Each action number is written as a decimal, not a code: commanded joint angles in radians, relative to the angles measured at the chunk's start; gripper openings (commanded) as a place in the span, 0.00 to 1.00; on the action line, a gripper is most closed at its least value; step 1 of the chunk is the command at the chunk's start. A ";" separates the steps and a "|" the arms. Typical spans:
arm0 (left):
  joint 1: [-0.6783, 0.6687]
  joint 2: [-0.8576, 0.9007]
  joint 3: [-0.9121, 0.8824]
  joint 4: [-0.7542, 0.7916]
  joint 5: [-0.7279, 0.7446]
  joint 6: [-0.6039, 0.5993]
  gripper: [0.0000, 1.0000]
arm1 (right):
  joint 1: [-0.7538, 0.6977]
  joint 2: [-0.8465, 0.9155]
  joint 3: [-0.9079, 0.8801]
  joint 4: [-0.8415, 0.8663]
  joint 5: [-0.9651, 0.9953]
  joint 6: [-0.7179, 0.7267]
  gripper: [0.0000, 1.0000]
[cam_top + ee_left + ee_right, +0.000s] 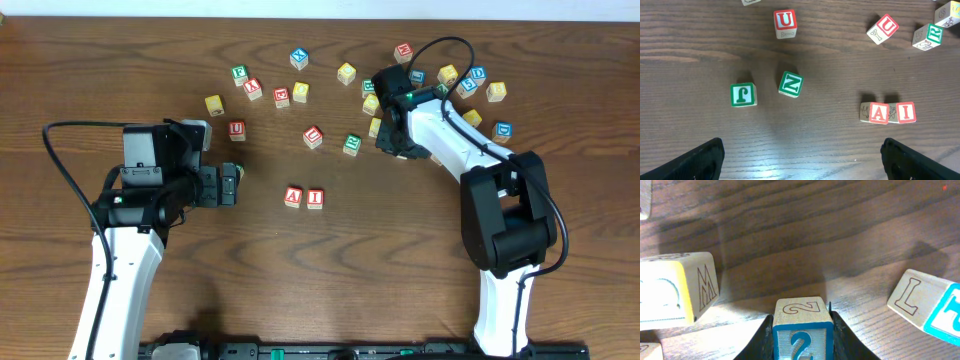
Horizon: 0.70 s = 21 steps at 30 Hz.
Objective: Spell out AI2
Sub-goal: 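Lower the right gripper and close it on the blue 2 block, then carry the blue 2 block with the right gripper toward the AI blocks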
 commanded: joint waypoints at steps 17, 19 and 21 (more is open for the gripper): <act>0.005 0.003 0.007 -0.003 0.005 0.017 0.98 | 0.140 -0.151 -0.001 -0.033 0.035 -0.021 0.17; 0.005 0.003 0.007 -0.004 0.005 0.017 0.98 | 0.155 -0.151 -0.001 -0.040 0.035 -0.021 0.17; 0.005 0.003 0.007 -0.004 0.005 0.017 0.98 | 0.169 -0.151 -0.001 -0.052 0.034 -0.020 0.16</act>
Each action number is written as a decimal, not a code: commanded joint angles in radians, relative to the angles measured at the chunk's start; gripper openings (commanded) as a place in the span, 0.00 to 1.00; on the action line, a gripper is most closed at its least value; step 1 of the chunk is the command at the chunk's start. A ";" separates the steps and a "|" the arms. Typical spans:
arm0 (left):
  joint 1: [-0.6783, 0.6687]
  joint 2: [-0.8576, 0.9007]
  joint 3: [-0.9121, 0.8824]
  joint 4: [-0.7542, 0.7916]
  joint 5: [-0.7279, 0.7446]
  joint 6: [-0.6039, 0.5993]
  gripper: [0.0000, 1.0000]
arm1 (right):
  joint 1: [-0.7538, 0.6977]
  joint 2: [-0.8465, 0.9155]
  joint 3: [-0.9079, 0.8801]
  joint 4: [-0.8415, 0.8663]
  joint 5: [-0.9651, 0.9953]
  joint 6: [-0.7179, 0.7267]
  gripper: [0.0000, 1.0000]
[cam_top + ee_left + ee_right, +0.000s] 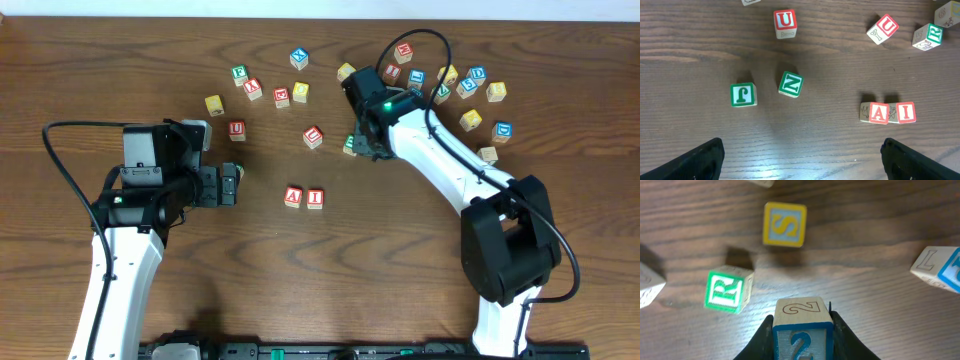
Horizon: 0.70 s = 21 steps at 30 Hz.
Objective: Spell out AI2
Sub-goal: 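Carry the blue 2 block with the right gripper toward the AI blocks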
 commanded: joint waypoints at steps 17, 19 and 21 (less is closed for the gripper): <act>0.005 0.003 0.007 -0.004 0.005 0.017 0.98 | 0.165 -0.027 -0.001 -0.048 0.022 -0.011 0.16; 0.005 0.003 0.007 -0.004 0.005 0.017 0.98 | 0.172 -0.027 -0.001 -0.051 0.022 -0.005 0.16; 0.005 0.003 0.007 -0.004 0.005 0.017 0.98 | 0.181 -0.026 -0.002 -0.051 0.022 -0.002 0.16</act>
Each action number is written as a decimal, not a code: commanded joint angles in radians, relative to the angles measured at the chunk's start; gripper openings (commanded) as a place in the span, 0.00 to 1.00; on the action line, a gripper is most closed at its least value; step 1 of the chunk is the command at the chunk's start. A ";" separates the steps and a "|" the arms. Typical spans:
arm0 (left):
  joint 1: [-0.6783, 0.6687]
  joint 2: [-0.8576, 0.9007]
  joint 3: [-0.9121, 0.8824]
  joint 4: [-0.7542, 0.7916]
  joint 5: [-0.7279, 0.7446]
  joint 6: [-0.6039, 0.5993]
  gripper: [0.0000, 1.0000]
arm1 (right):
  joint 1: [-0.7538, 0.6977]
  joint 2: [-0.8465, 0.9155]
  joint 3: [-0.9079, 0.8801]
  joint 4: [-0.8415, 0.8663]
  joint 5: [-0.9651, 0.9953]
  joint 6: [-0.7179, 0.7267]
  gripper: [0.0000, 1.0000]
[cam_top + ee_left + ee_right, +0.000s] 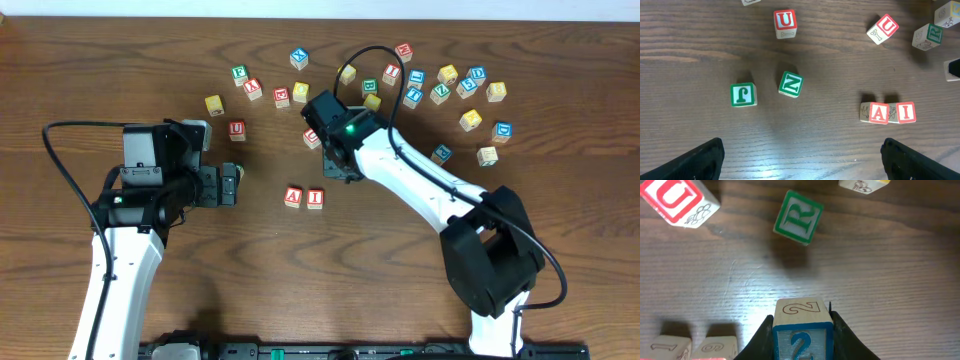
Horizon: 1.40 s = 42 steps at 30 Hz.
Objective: Spell out AI2
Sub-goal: 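Carry the blue 2 block with the right gripper toward the AI blocks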
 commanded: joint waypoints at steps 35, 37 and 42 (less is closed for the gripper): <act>0.005 0.003 0.007 -0.004 0.005 0.017 0.98 | 0.060 -0.026 -0.104 0.066 0.019 0.003 0.17; 0.005 0.003 0.007 -0.004 0.005 0.017 0.98 | 0.064 -0.026 -0.105 0.065 0.019 0.004 0.17; 0.005 0.003 0.007 -0.004 0.005 0.017 0.98 | 0.078 -0.026 -0.106 0.066 0.019 0.004 0.16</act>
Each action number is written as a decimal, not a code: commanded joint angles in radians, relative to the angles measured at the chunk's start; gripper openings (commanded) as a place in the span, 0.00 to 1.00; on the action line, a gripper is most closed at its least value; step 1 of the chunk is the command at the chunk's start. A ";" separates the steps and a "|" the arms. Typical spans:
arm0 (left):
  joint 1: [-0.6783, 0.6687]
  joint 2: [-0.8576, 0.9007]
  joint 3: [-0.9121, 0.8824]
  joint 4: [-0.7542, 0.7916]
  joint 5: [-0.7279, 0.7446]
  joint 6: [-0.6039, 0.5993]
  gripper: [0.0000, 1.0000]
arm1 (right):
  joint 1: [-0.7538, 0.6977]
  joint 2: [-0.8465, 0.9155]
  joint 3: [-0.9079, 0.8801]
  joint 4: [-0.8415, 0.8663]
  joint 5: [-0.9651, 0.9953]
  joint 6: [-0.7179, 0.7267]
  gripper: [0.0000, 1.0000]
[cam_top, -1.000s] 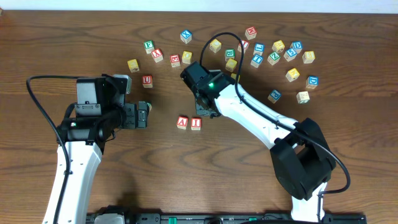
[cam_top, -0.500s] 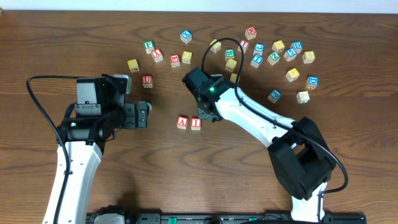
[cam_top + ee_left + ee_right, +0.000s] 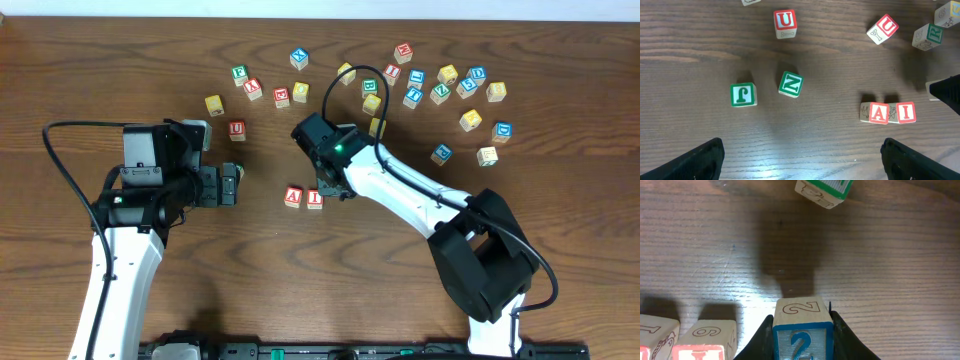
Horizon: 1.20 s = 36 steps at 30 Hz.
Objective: Spell out AI2
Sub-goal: 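Carry the blue 2 block with the right gripper toward the AI blocks, then lower the blue 2 block to the right of the I block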
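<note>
The red A block and red I block stand side by side mid-table; the left wrist view shows the A block and the I block too. My right gripper is shut on the blue 2 block and hangs just right of the I block, over the wood. Overhead, the right gripper hides the 2 block. My left gripper stays open at the left, well away from the row, with nothing between its fingers.
Several loose letter blocks lie scattered along the far side of the table, among them a red U block, a green N block and a green J block. A green R block sits behind the row.
My right gripper, still shut on the 2 block, has moved nearer and left, from beside the R block to a spot just right of the I block. The left arm has not moved.
My right gripper was shut on the 2 block among the far right blocks. It then stood further left near the S and R blocks, then beside the red U, and now next to the A-I row. The left gripper stayed open and still.
</note>
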 commanded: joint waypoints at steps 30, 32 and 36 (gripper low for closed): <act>0.005 0.003 0.007 -0.004 0.005 0.017 0.98 | 0.044 -0.026 -0.066 0.028 0.016 0.026 0.15; 0.005 0.003 0.007 -0.004 0.005 0.017 0.98 | 0.045 -0.026 -0.066 0.028 0.016 0.026 0.14; 0.005 0.003 0.007 -0.004 0.005 0.017 0.98 | 0.051 -0.026 -0.066 0.028 0.016 0.026 0.14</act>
